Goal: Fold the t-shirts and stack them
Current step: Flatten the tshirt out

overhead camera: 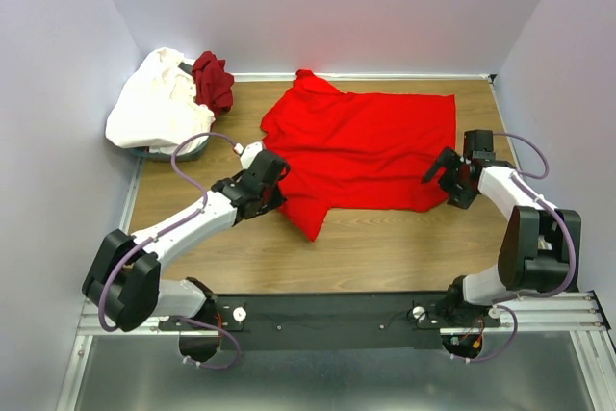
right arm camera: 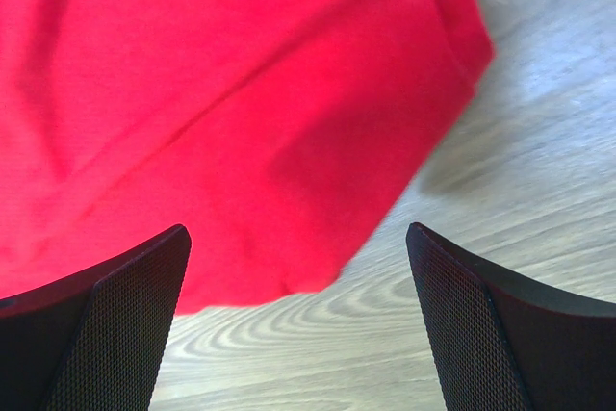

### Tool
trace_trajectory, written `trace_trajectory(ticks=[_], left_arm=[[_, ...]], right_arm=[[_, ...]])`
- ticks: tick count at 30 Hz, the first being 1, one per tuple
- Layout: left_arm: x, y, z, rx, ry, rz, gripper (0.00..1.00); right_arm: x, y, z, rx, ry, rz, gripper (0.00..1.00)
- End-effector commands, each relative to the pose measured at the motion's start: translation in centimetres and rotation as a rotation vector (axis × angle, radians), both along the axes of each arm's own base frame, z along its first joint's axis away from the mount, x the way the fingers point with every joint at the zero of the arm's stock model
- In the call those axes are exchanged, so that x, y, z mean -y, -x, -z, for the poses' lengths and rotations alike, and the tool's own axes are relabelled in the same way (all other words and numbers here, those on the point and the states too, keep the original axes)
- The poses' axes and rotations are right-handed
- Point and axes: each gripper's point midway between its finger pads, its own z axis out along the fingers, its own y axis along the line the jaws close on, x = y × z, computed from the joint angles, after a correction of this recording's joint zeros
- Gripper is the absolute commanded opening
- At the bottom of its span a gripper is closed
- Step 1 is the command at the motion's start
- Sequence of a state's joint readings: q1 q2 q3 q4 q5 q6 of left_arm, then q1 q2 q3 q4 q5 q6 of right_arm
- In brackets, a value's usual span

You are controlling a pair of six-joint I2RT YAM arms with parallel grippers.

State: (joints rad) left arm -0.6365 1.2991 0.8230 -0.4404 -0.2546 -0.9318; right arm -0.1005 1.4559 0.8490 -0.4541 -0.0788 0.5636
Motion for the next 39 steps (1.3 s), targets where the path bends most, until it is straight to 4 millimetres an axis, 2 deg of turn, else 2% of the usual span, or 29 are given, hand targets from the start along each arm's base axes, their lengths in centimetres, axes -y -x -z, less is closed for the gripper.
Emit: trace_trajectory(ticks=[1, 9, 11, 21, 22, 25, 26, 28, 29, 33, 39], left_arm=[[-0.2, -0.5, 0.6, 0.013, -0.026, 0.012, 0.0], [-0.8, -0.6, 0.5, 0.024, -0.019, 0.001, 0.0], [-0.7, -0.7, 0.4, 0.028, -0.015, 0.001, 0.0], [-0.9, -0.7, 0.6, 0.024, -0.012, 0.004, 0.0], [-1.0, -0.7, 0.7, 0.023, -0.014, 0.003, 0.0], [-1.3, -0.7, 0.6, 0.028, -0.013, 0.0, 0.0], [-1.3, -0.8, 0.7, 0.027, -0.014, -0.002, 0.0], [-1.4, -0.9, 0.6, 0.03, -0.013, -0.001, 0.0], [-1.5, -1.0, 0.7, 0.031, -0.016, -0.001, 0.0], [-1.5, -1.4, 0.4, 0.036, -0.019, 0.002, 0.0], [-1.5, -1.8, 0.6, 0.032, -0.03, 0.01, 0.0]], right_arm=[[1.4, 0.7, 1.2, -0.058, 0.059, 0.021, 1.0], [2.0, 1.7, 2.7, -0.105, 0.089, 0.048, 0.97], [2.5, 1.7, 3.2, -0.115, 0.112, 0.056, 0.85], [3.7, 0.4, 3.6, -0.122, 0.179, 0.042, 0.49], [3.7, -0.1, 3.3, -0.112, 0.175, 0.036, 0.4], [3.6, -1.4, 2.3, -0.077, 0.168, 0.028, 0.22], [3.4, -1.8, 2.0, -0.066, 0.159, 0.021, 0.2], [2.8, -2.6, 1.4, -0.043, 0.125, -0.005, 0.16], [2.6, -3.6, 0.7, -0.021, 0.115, -0.012, 0.15], [1.8, -5.4, -0.4, 0.016, 0.07, -0.027, 0.15], [-0.4, -7.5, -0.8, 0.035, 0.012, -0.087, 0.19]])
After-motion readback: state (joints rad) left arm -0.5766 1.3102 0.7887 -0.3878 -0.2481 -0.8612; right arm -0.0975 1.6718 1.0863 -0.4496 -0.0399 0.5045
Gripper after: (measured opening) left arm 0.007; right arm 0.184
